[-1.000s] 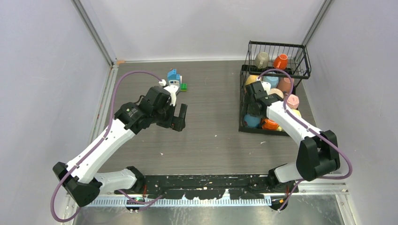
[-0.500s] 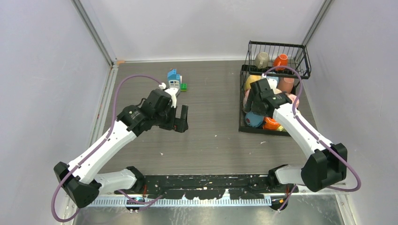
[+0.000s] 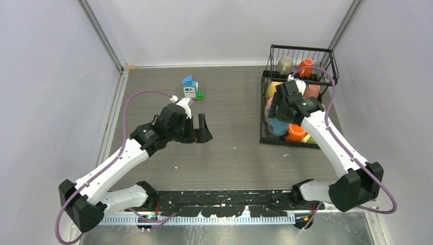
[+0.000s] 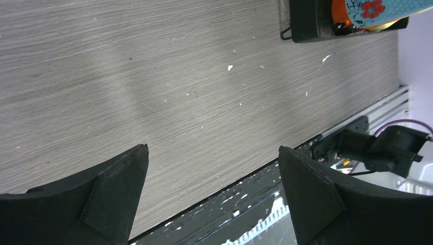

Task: Unload the cups from the dish rack
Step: Unload the cup from the dish rack, then place the cup at the center of the board.

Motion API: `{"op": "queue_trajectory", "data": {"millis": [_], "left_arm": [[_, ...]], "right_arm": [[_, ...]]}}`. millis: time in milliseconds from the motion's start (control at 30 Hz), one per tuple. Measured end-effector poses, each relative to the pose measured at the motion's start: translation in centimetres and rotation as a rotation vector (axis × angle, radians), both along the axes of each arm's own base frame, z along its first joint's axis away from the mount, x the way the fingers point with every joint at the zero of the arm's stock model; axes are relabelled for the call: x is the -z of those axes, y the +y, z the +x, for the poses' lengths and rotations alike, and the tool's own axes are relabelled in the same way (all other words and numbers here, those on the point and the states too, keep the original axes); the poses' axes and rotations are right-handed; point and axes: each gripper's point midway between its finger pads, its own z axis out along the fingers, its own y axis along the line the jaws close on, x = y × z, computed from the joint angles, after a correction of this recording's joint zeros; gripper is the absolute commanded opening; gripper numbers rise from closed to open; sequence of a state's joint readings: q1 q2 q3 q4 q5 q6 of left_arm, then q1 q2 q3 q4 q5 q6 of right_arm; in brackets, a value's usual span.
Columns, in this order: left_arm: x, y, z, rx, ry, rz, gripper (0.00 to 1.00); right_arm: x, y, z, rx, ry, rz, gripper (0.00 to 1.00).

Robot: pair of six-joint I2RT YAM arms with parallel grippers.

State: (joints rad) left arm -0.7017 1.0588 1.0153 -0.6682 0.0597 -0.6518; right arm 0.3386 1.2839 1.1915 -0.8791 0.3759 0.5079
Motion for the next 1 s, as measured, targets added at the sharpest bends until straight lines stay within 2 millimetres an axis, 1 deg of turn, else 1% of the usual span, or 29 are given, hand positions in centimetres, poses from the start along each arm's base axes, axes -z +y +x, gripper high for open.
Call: {"op": "queue_trajectory", "data": {"millis": [200,300,400,567,633,700,833,900,1000], "left_arm": [[0.8,-0.8,0.2,-0.024,0.006,-0.066,1.00],[1.0,-1.3,0.4,-0.031,0.004,-0.104,1.00],[1.0,-2.0,0.6,-0.035,0.000,-0.152,1.00],[0.8,-3.6,1.3,-0.041,-0.008,-0.260,1.00],[0.6,-4.1,1.5,-0.040,-0.009,-0.288,1.00],[0.3,-4.9,2.0,-0.036,-0.014,-0.328,1.00],[-0.3,-6.6,3.2,-0.029,-0.014,-0.421,0.99],[-0.4,-7.0,3.7,-0.031,-0.005,-0.461,0.99],[-0.6,-7.1,4.1,-0.037,0.004,-0.509,0.98]], "right_arm": [[-2.1,0.3,-0.4,-0.010,-0.023,0.030,0.35],[-3.1,0.8,-0.7,-0.019,-0.039,0.061,0.35],[-4.1,1.8,-1.2,-0.037,-0.054,0.106,0.34],[-4.7,4.4,-1.8,-0.086,-0.055,0.182,0.34],[-5.0,5.7,-2.1,-0.112,-0.053,0.211,0.34],[-5.2,6.9,-2.3,-0.130,-0.053,0.238,0.35],[-5.6,9.8,-2.5,-0.171,-0.047,0.308,0.35],[-5.7,11.3,-2.4,-0.185,-0.045,0.347,0.35],[-5.8,13.4,-2.2,-0.199,-0.042,0.408,0.35]]}}
